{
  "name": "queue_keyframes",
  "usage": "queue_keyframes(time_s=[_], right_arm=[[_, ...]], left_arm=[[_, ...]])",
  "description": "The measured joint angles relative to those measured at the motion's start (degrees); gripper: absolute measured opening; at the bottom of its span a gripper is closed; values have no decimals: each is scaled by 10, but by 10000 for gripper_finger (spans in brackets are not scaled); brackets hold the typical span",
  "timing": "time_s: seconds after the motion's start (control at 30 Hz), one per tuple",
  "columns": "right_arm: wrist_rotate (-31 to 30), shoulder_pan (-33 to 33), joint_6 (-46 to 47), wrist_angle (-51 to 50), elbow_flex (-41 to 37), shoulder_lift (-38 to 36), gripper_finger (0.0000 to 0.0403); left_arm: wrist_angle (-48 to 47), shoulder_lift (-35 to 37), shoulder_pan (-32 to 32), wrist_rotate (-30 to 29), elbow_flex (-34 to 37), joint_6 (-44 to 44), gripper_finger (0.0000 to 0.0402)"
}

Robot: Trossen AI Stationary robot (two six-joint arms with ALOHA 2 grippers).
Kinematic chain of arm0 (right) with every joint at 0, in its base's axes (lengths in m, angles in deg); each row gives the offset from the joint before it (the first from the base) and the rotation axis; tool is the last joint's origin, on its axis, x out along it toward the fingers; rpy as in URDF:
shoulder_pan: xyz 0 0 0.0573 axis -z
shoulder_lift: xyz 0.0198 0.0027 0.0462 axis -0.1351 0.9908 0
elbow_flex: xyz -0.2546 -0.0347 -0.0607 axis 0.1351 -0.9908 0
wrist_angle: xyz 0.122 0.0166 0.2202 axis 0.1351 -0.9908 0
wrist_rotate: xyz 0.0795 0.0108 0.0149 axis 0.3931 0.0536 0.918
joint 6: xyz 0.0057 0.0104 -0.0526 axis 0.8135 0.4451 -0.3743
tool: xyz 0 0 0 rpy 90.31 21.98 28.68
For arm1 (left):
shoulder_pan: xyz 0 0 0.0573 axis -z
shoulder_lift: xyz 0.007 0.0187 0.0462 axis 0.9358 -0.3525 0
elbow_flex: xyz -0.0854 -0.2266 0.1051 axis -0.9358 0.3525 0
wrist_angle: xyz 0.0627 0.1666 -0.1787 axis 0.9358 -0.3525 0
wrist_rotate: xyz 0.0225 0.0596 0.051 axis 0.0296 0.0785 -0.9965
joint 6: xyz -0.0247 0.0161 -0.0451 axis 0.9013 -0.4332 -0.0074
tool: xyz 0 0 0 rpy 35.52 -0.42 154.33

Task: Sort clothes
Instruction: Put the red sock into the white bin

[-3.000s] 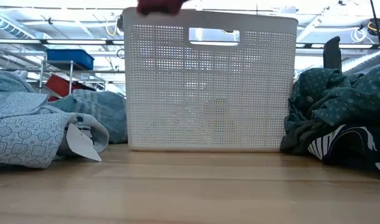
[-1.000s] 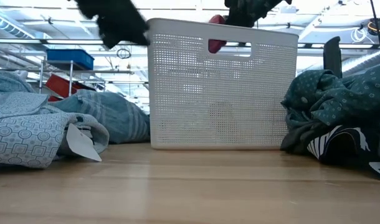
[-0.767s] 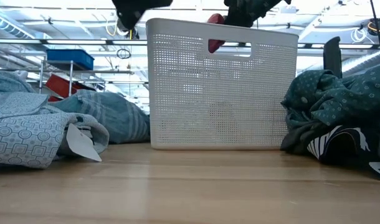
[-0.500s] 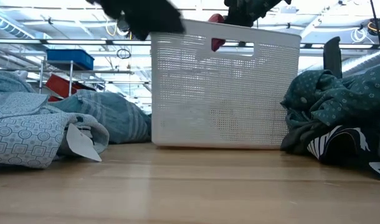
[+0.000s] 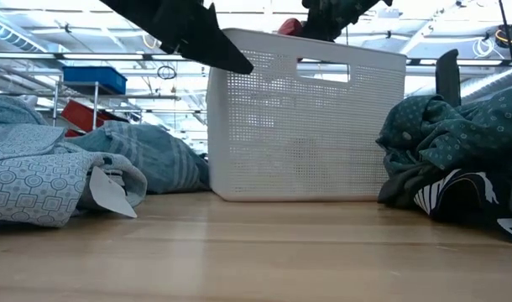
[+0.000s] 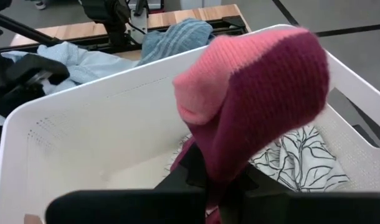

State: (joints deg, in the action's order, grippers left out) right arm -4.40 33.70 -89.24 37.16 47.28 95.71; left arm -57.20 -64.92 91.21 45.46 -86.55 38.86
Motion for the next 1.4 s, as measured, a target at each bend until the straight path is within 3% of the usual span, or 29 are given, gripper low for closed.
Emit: queue_keyframes(time_s=[0.37, 0.8, 0.97, 1.13, 1.4], right_arm=[[1, 0, 0, -7, 0, 0, 2], [-3, 0, -8, -8, 0, 57, 2], [-27, 1, -16, 4, 0, 64, 3], [-31, 8, -15, 10, 0, 64, 35], [-31, 11, -11, 9, 0, 63, 133]], left_arm=[[-71, 1, 1, -58, -1, 88, 166], [-275, 2, 3, -74, 0, 248, 166], [-256, 8, 16, -56, 0, 222, 166], [-252, 41, 48, -34, -9, 204, 166], [-249, 126, 84, -34, -30, 202, 166]])
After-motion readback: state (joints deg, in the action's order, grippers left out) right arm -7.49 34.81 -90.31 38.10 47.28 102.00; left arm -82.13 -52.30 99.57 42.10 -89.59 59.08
